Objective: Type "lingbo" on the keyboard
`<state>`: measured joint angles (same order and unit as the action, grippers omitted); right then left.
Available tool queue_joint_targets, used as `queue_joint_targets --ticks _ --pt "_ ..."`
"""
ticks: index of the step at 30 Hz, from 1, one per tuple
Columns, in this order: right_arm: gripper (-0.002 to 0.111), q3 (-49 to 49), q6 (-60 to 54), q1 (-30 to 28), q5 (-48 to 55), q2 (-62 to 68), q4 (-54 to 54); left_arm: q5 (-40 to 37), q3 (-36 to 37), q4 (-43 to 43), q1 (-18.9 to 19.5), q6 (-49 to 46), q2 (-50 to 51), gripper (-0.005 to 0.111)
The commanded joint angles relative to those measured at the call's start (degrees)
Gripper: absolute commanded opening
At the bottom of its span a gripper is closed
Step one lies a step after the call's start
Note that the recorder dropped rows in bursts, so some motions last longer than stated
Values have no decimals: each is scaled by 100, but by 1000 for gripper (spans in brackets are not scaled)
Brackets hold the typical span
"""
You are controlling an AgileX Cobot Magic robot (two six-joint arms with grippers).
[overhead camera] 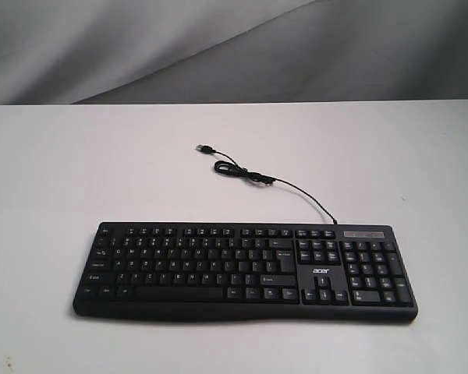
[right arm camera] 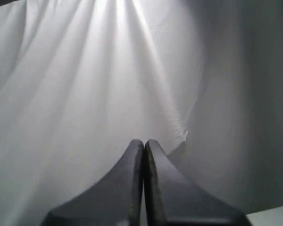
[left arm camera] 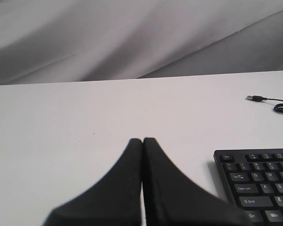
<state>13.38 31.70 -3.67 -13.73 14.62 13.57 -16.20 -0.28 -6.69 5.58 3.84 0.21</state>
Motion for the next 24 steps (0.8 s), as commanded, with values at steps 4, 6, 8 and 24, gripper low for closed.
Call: queue_joint_targets --ticks 4,6,8,24 --pt "0 1156 834 -32 -225 2409 992 79 28 -3 25 12 -21 1" --pt "0 1595 1162 -32 -271 3054 1858 79 28 -3 25 12 -21 1" --pt "0 1888 1465 -32 -271 3495 2426 79 28 -3 25 12 -21 1" --pt "0 3868 6922 -32 -2702 4538 8637 79 28 -3 25 12 -21 1"
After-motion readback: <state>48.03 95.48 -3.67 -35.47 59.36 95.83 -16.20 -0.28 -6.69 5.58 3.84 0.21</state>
